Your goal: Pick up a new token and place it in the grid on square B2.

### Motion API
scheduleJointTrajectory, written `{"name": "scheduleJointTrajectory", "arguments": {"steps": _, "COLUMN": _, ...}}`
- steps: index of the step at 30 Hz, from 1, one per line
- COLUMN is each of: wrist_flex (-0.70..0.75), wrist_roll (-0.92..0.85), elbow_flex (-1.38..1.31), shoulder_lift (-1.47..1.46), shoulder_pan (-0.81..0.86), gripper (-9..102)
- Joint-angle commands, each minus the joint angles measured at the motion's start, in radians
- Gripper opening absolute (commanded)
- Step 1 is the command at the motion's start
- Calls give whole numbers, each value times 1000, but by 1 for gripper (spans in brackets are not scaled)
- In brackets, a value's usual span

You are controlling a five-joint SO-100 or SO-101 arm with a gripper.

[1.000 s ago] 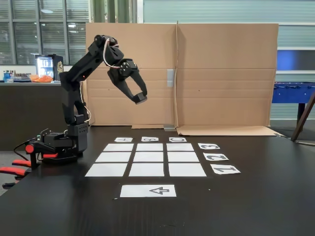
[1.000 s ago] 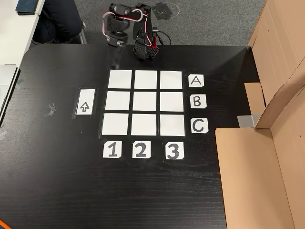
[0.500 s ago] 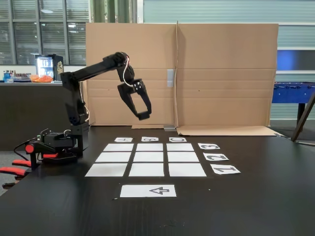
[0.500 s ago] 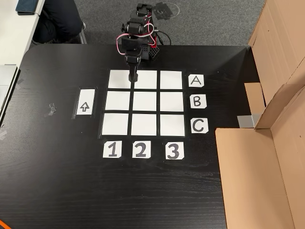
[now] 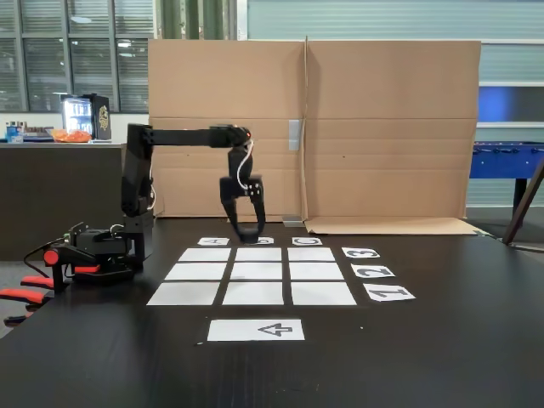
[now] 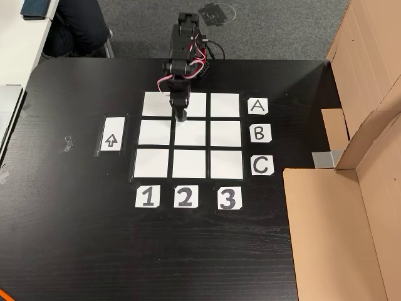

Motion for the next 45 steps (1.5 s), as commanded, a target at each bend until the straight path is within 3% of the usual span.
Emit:
{"name": "scheduleJointTrajectory", "arguments": {"steps": 1, "wrist_flex": -21, "wrist_roll": -9, "elbow_flex": -5, "shoulder_lift": -60, "shoulder_pan": -20, "gripper": 13}}
{"name": "scheduleJointTrajectory", "arguments": {"steps": 23, "wrist_flex": -64, "wrist_roll": -8, "elbow_flex": -124, "shoulder_lift": -295, "shoulder_pan": -109, "gripper": 13}}
{"name": "scheduleJointTrajectory", "arguments": {"steps": 45, "wrist_flex": -94, "wrist_roll": -9, "elbow_flex": -137, "shoulder_lift": -336, "shoulder_pan": -100, "gripper": 13}}
